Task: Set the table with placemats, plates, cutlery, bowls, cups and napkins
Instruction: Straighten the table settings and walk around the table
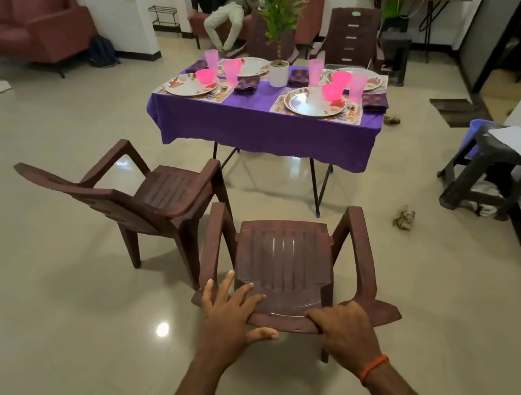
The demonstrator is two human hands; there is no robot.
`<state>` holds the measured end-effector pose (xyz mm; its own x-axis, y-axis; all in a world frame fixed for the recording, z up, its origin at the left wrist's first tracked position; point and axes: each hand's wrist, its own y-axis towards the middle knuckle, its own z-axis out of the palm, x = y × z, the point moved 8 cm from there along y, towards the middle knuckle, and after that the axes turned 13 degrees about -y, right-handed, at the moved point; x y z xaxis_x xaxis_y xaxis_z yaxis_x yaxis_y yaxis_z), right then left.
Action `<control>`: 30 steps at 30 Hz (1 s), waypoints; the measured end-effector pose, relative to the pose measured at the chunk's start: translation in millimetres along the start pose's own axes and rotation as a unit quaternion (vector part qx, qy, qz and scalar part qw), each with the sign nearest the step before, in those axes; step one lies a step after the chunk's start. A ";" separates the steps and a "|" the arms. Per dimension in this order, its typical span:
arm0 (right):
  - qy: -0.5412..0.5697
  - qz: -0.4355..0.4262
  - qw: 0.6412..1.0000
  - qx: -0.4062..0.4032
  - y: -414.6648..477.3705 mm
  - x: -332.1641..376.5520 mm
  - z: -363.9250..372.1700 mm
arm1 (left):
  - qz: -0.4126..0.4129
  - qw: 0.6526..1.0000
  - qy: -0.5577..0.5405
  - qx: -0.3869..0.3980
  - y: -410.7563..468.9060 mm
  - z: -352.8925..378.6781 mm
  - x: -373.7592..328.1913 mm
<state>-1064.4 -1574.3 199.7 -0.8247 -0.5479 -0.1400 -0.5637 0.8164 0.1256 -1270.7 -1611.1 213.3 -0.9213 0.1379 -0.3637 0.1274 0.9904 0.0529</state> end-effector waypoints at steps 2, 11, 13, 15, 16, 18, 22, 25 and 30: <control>-0.008 0.006 1.000 0.008 13.3 -7.7 2.8 | -0.007 1.000 0.004 0.022 17.9 2.8 3.6; -0.044 0.044 0.998 0.022 100.7 -41.3 20.2 | -0.016 0.999 -0.019 0.045 123.6 -3.2 39.9; -0.050 0.046 0.998 0.016 119.3 -45.3 20.2 | -0.014 0.999 -0.029 0.037 143.3 -9.6 48.9; -0.049 0.046 0.998 0.012 137.1 -49.3 20.3 | -0.016 0.998 -0.030 0.045 163.2 -12.4 58.6; -0.048 0.045 0.998 0.010 146.1 -53.5 20.5 | -0.017 0.998 -0.028 0.056 174.9 -11.8 61.6; -0.048 0.047 0.998 0.005 160.1 -61.4 20.5 | -0.016 0.997 -0.034 0.063 192.4 -12.4 64.5; -0.043 0.064 0.997 0.015 190.7 -74.4 27.0 | -0.014 0.997 -0.046 0.063 226.7 -16.6 74.5; -0.031 0.079 0.996 0.015 204.6 -77.5 32.1 | -0.006 0.997 -0.050 0.066 241.8 -19.5 80.4; -0.026 0.124 0.991 0.043 217.7 -79.5 36.2 | 0.015 0.998 -0.043 0.036 249.4 -22.5 87.6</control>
<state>-1119.9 -1346.4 202.7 -0.9329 -0.3194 -0.1664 -0.3353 0.9389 0.0779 -1327.9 -1352.1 215.6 -0.8817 0.1646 -0.4421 0.1838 0.9830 -0.0006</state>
